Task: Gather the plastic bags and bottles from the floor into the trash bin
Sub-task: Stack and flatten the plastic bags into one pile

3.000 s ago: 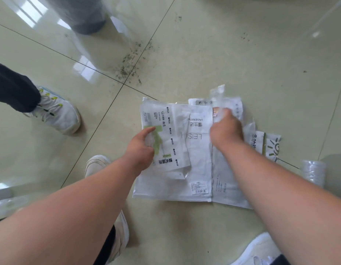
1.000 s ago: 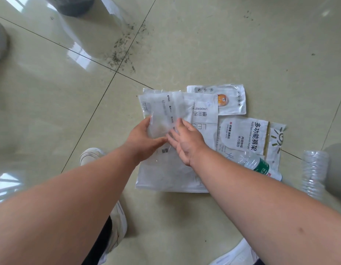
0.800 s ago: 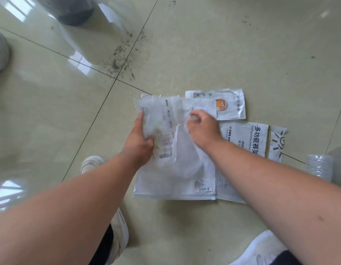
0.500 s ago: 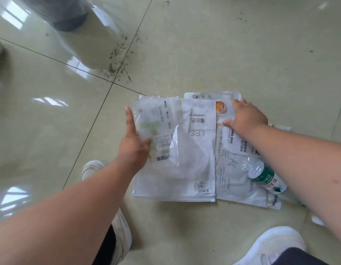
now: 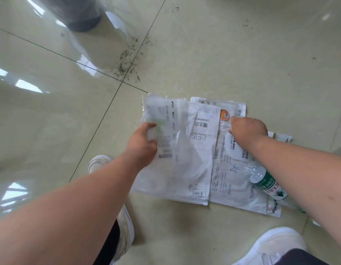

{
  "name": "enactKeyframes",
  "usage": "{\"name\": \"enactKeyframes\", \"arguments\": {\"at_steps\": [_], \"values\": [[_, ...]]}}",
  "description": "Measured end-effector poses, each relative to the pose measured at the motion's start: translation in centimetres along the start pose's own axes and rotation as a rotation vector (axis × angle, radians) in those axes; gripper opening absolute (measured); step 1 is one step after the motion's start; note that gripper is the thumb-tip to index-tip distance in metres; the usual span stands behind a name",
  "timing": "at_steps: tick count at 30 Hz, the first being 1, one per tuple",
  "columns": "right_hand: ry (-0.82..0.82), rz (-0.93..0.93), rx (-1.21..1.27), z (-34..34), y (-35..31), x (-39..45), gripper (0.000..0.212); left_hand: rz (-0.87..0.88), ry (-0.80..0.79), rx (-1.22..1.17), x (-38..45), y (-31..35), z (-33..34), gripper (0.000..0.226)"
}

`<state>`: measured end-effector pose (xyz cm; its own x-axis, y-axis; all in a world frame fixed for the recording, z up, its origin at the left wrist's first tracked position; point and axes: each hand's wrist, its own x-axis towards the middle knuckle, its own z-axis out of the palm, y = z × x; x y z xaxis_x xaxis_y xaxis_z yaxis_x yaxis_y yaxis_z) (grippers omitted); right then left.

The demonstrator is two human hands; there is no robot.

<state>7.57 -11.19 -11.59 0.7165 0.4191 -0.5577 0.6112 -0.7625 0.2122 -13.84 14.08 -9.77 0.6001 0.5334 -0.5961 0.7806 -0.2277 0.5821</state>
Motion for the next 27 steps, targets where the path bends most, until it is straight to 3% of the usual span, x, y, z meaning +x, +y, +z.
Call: {"name": "enactKeyframes", "arguments": {"at_steps": [6,12,14,16,18,22,25,27], "values": [[0.008,0.076,0.042,0.3,0.0,0.1,0.049,-0.024,-0.037,-0.015,0.1,-0.3,-0.8,0.070],[0.111,0.404,0.473,-2.1,2.7,1.6,0.068,-0.034,-0.036,-0.027,0.3,-0.3,-1.0,0.065],[0.162,0.364,0.590,-3.9,1.6,1.2,0.062,-0.043,-0.032,-0.037,0.2,-0.1,-1.1,0.055],[0.198,0.254,0.717,-5.6,-1.5,-0.2,0.043,-0.054,-0.031,-0.071,0.1,0.2,-1.3,0.047],[0.179,0.125,0.803,-6.4,-5.6,-2.2,0.034,-0.035,-0.038,-0.097,0.0,0.7,-1.4,0.053],[0.055,-0.098,0.924,-6.4,-13.1,-6.7,0.037,-0.006,-0.032,-0.184,-0.3,1.7,-1.2,0.065],[-0.011,-0.140,0.989,-5.6,-17.0,-9.3,0.030,0.013,-0.052,-0.271,-0.7,2.2,-0.8,0.049],[-0.032,-0.118,1.052,-4.8,-18.4,-10.4,0.032,0.009,-0.029,-0.243,-1.0,2.3,-0.5,0.025]]}}
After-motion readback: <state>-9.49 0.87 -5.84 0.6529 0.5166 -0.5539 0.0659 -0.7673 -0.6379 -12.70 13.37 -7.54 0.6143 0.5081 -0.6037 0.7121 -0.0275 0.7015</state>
